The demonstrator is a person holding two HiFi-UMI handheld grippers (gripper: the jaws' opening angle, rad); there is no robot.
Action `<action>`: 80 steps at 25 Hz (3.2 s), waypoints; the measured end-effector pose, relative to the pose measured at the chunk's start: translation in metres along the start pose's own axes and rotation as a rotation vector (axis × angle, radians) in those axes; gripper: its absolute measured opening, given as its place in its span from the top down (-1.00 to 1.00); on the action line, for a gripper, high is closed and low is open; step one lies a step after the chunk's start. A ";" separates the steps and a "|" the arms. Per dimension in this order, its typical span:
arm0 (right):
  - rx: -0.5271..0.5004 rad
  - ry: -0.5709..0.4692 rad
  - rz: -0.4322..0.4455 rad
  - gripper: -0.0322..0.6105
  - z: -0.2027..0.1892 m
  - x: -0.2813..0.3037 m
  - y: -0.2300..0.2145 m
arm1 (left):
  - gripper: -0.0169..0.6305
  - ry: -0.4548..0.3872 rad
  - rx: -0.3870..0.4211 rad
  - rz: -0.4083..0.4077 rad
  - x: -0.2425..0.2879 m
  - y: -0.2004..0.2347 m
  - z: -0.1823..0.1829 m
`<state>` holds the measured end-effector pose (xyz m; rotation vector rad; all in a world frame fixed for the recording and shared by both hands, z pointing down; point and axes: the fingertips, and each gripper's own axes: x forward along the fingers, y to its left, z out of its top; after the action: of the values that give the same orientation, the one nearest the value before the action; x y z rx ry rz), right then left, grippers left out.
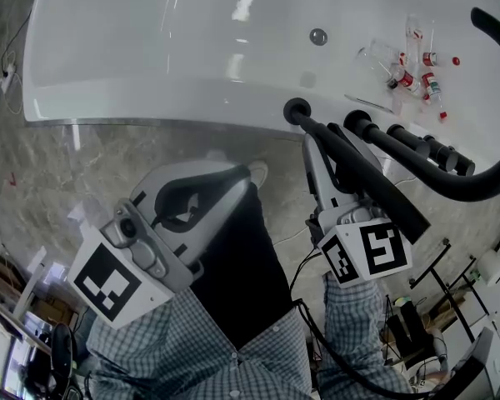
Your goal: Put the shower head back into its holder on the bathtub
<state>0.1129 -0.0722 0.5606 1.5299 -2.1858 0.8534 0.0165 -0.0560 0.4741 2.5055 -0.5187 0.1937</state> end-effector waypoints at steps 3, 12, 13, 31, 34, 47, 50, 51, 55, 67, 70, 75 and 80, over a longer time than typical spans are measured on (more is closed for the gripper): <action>-0.024 0.019 -0.003 0.48 -0.004 0.008 0.000 | 0.92 -0.002 -0.006 0.005 -0.002 0.003 -0.001; -0.070 0.081 -0.019 0.48 -0.016 0.025 -0.003 | 0.92 -0.002 -0.027 0.020 -0.005 0.016 -0.004; -0.079 0.089 -0.021 0.48 -0.019 0.026 -0.004 | 0.92 -0.003 -0.028 0.022 -0.005 0.018 -0.004; -0.300 0.260 -0.028 0.48 -0.041 0.058 -0.002 | 0.92 -0.010 -0.042 0.053 -0.010 0.035 -0.005; -0.325 0.265 -0.025 0.48 -0.041 0.060 -0.001 | 0.92 -0.014 -0.043 0.060 -0.009 0.034 -0.004; -0.254 0.197 -0.007 0.47 -0.037 0.060 0.003 | 0.92 -0.004 -0.026 0.025 0.000 0.023 0.002; -0.238 0.180 -0.008 0.47 -0.037 0.056 0.002 | 0.92 0.011 -0.024 0.009 0.006 0.018 -0.001; -0.232 0.171 -0.006 0.47 -0.036 0.055 0.003 | 0.92 0.015 -0.022 0.004 0.007 0.016 -0.001; -0.199 0.130 0.009 0.47 -0.038 0.039 0.005 | 0.92 0.033 -0.017 -0.019 0.012 0.009 -0.005; -0.107 0.031 0.063 0.73 0.001 -0.035 0.024 | 0.92 0.008 0.038 -0.089 0.020 -0.021 0.043; -0.126 0.004 0.043 0.78 0.030 -0.056 0.028 | 0.92 0.005 0.054 -0.089 0.014 -0.033 0.064; -0.196 -0.051 0.001 0.79 0.084 -0.097 0.033 | 0.92 -0.005 0.123 -0.104 0.001 -0.058 0.110; -0.125 -0.104 -0.042 0.79 0.126 -0.145 0.044 | 0.92 -0.024 0.157 -0.123 -0.016 -0.093 0.156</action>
<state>0.1327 -0.0373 0.3673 1.5850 -2.2256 0.6245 0.0431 -0.0671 0.2944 2.6854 -0.3695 0.1623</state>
